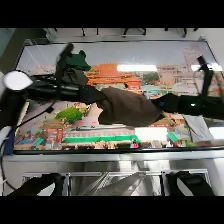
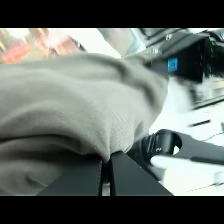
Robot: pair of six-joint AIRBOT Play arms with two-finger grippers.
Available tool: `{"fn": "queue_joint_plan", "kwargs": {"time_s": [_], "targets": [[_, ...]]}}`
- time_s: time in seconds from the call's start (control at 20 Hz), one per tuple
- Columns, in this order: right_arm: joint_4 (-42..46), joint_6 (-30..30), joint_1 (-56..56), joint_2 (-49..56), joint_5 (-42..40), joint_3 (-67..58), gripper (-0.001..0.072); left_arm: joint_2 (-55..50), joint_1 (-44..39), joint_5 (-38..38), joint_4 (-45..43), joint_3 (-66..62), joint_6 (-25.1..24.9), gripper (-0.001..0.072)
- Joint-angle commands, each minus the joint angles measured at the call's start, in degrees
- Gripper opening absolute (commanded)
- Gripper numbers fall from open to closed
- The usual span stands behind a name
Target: Fold the shirts.
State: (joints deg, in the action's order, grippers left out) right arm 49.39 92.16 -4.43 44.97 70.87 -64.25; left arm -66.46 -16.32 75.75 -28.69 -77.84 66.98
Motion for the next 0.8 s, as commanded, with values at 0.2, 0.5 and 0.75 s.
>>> {"fn": "queue_joint_plan", "kwargs": {"time_s": [0.2,0.5,0.75], "targets": [[7.0,8.3,-2.4,-6.4,8.5,-10.7,0.0018,12.5,0.2,11.6,-20.8,-18.6,18.1,0.0014],[8.5,5.8,-6.8,6.1,4.3,-10.7,0.0018,5.3,-11.1,15.1,-26.9,-9.0,13.5,0.0015],[8.4,2.1,-7.2,24.0,-10.9,-10.7,0.0019,-10.4,-13.3,5.3,-41.0,-2.5,7.1,0.0015]]}}
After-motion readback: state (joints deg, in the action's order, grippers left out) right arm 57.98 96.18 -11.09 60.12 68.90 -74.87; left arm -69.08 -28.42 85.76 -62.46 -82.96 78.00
